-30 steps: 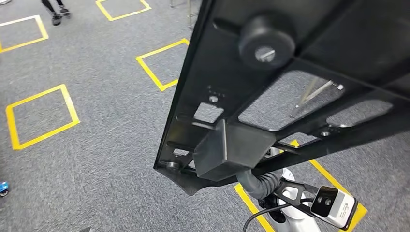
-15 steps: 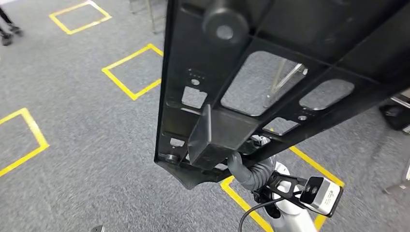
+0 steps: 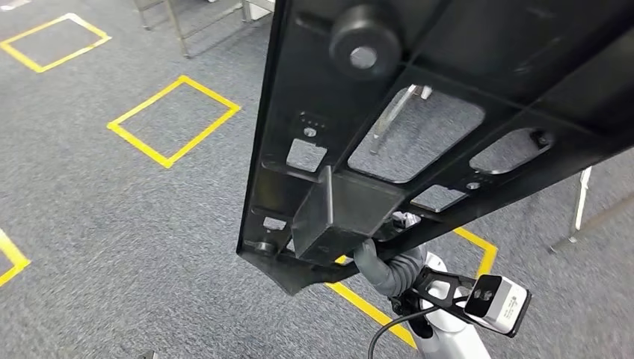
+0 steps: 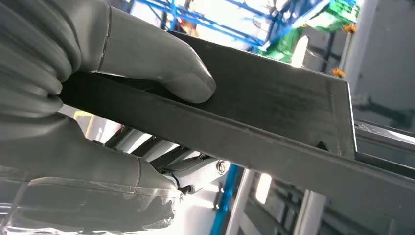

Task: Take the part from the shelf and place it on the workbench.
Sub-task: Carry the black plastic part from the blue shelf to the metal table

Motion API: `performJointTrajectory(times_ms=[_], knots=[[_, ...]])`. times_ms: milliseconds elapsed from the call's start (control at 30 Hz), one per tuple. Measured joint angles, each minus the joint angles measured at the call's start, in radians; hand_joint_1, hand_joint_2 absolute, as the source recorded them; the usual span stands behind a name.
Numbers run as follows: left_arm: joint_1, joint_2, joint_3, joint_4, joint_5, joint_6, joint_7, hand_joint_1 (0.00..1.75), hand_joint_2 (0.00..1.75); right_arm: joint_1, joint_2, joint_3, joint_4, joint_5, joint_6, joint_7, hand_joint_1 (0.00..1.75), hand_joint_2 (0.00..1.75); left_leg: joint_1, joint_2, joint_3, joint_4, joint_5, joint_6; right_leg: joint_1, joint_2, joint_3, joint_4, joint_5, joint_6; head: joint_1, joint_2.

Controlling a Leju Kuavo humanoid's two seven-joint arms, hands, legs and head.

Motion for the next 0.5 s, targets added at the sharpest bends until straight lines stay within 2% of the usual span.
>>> performJointTrajectory(times_ms=[67,100,133,200,233,267,300,333,367,400,433,467,500], knots=[[-0.001,-0.001,0.003,0.000,0.000,0.001,0.000,0.00,1.75,0.000,-0.001,0.000,0.002,-0.006,0.000,-0.001,1.75,1.75,-0.002,0.017,0.005,-0.003,-0.004,-0.010,-0.001,0.023,0.000,-0.004,0.004,-0.010,0.000,0.000],[-0.002,-0.002,0.005,0.000,0.000,0.001,0.000,0.00,1.75,0.001,-0.001,0.000,0.004,-0.007,0.000,-0.002,1.75,1.75,-0.001,0.010,0.006,0.002,-0.011,-0.016,-0.004,0.033,0.003,-0.010,0.007,-0.015,0.000,0.000],[-0.003,-0.002,0.006,0.000,0.000,0.002,0.000,0.00,1.75,0.000,-0.001,0.000,0.004,-0.009,0.000,-0.003,1.75,1.75,0.001,-0.008,0.000,0.024,-0.028,-0.020,-0.008,0.043,0.007,-0.015,0.011,-0.020,0.000,0.000],[-0.002,-0.002,0.007,0.000,0.000,0.003,0.000,0.00,1.75,0.000,-0.001,0.000,0.006,-0.010,0.000,-0.006,1.75,1.75,0.005,-0.060,-0.047,0.134,-0.088,-0.026,-0.013,0.063,0.012,-0.021,0.014,-0.027,0.000,0.000],[0.001,-0.003,0.007,0.000,0.000,0.004,0.000,0.00,1.75,0.001,-0.001,0.000,0.008,-0.011,0.001,-0.007,1.75,1.75,0.005,-0.076,-0.081,0.206,-0.118,-0.028,-0.013,0.076,0.012,-0.020,0.014,-0.029,0.000,0.000],[0.003,-0.003,0.007,0.000,0.000,0.004,0.001,0.00,1.75,0.002,-0.001,0.000,0.010,-0.011,0.001,-0.007,1.75,1.75,0.005,-0.083,-0.110,0.262,-0.136,-0.029,-0.013,0.088,0.011,-0.019,0.014,-0.030,0.000,0.000],[0.005,-0.002,0.007,0.000,0.000,0.005,0.001,0.00,1.75,0.003,-0.001,0.000,0.012,-0.011,0.001,-0.007,1.75,1.75,0.006,-0.085,-0.126,0.285,-0.133,-0.030,-0.013,0.102,0.011,-0.017,0.013,-0.030,0.000,0.000],[0.005,-0.002,0.007,0.000,0.000,0.005,0.001,0.00,1.75,0.004,-0.001,0.000,0.014,-0.011,0.001,-0.007,1.75,1.75,0.006,-0.086,-0.123,0.269,-0.109,-0.030,-0.013,0.117,0.012,-0.015,0.012,-0.029,0.000,0.000],[0.005,-0.002,0.008,0.000,0.000,0.005,0.001,0.00,1.75,0.005,-0.001,0.000,0.014,-0.011,0.001,-0.007,1.75,1.75,0.007,-0.091,-0.102,0.216,-0.071,-0.029,-0.014,0.131,0.013,-0.013,0.010,-0.027,0.000,0.000],[0.004,-0.001,0.008,0.000,0.000,0.005,0.001,0.00,1.75,0.006,-0.001,0.000,0.015,-0.011,0.001,-0.007,1.75,1.75,0.009,-0.111,-0.073,0.144,-0.032,-0.027,-0.016,0.145,0.014,-0.009,0.008,-0.024,0.000,0.000],[0.005,0.000,0.008,0.000,0.000,0.005,0.001,0.00,1.75,0.005,-0.001,0.000,0.015,-0.011,0.001,-0.007,1.75,1.75,0.012,-0.133,-0.046,0.079,-0.006,-0.025,-0.015,0.157,0.012,-0.005,0.005,-0.020,0.000,0.000],[0.004,0.000,0.008,0.000,0.000,0.004,-0.001,0.00,1.75,0.004,-0.001,0.000,0.016,-0.011,0.002,-0.007,1.75,1.75,0.014,-0.153,-0.027,0.035,0.008,-0.021,-0.016,0.168,0.008,0.000,0.004,-0.014,0.000,0.000],[0.005,0.001,0.008,0.000,-0.001,0.004,-0.002,0.00,1.75,0.003,0.000,0.000,0.017,-0.011,0.002,-0.006,1.75,1.75,0.015,-0.167,-0.019,0.015,0.009,-0.017,-0.016,0.179,0.003,0.002,0.005,-0.009,0.000,0.000]])
